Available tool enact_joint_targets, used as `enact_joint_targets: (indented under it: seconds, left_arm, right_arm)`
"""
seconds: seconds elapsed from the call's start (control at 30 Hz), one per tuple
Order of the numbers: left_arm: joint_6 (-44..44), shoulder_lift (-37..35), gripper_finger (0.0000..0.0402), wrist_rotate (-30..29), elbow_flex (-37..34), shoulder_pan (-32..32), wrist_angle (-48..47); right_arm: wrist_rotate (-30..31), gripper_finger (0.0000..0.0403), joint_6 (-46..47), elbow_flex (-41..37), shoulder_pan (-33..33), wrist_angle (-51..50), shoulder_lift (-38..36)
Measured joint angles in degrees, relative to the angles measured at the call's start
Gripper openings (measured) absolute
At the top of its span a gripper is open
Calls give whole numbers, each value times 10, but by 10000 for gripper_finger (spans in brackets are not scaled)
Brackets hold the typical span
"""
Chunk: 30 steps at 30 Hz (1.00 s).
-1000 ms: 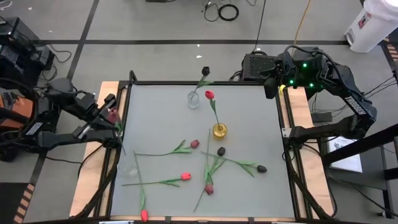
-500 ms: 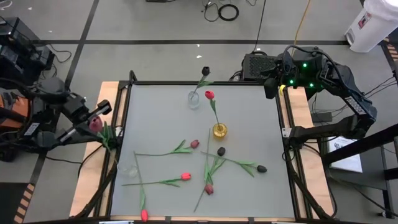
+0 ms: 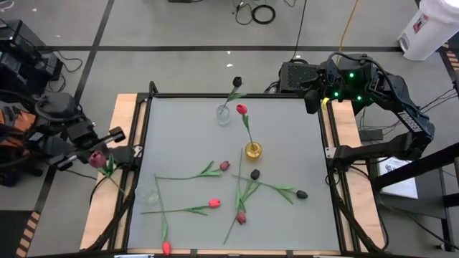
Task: Sort flowers into vase by color
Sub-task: Put the top red tulip into the bottom transparent vase
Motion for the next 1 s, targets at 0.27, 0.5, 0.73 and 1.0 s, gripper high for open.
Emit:
enact_joint_targets:
  seconds: [0.27,0.5,0.73,1.0]
  left_arm:
    - [37,0,3,-25,0,-80,-23]
    - [66,7,3,-61,0,-149,-14]
    - [81,9,3,-82,0,-221,-14]
    - [94,9,3,-102,0,-268,-14]
  right_arm:
    - [0,187,0,0,0,0,0]
    - [0,187,0,0,0,0,0]
    - [0,187,0,0,0,0,0]
    - [0,187,0,0,0,0,0]
